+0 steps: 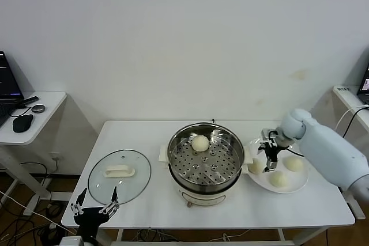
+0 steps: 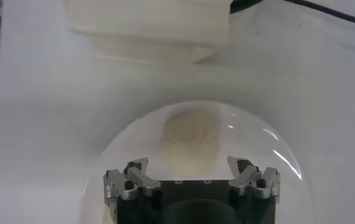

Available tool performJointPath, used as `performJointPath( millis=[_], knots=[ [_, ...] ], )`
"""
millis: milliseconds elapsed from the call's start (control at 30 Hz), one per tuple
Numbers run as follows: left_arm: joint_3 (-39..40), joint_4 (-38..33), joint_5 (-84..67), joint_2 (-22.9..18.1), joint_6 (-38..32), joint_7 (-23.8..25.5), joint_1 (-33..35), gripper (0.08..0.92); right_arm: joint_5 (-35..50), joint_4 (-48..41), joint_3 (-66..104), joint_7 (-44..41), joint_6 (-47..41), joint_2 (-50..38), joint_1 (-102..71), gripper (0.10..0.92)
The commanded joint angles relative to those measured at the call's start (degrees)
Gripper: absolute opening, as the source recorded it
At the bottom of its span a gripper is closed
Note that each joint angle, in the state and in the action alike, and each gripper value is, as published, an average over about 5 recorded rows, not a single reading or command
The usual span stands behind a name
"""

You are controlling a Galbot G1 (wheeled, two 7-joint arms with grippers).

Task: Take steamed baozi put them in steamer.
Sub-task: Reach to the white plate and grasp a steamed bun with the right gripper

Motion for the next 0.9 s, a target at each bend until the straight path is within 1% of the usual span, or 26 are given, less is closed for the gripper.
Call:
performJointPath(
  millis=[33,533,900],
  knots=[
    [0.13,0.19,0.12,-0.05,-0.11,-0.25,0.35,0.823,-4.78,-4.36,2.62,2.1,2.45,3.78,-2.23,0.823],
    [0.39,0.46,0.27,-0.67,-0.12,-0.34,0.07,0.823,-6.56,-7.29,3.37,3.21,3.76,6.57,-2.07,0.823],
    [0.38,0.57,0.33,-0.8,-0.08,-0.25,-0.3,0.823,-5.98,-7.6,3.22,0.36,3.75,6.48,-1.7,0.823]
  ],
)
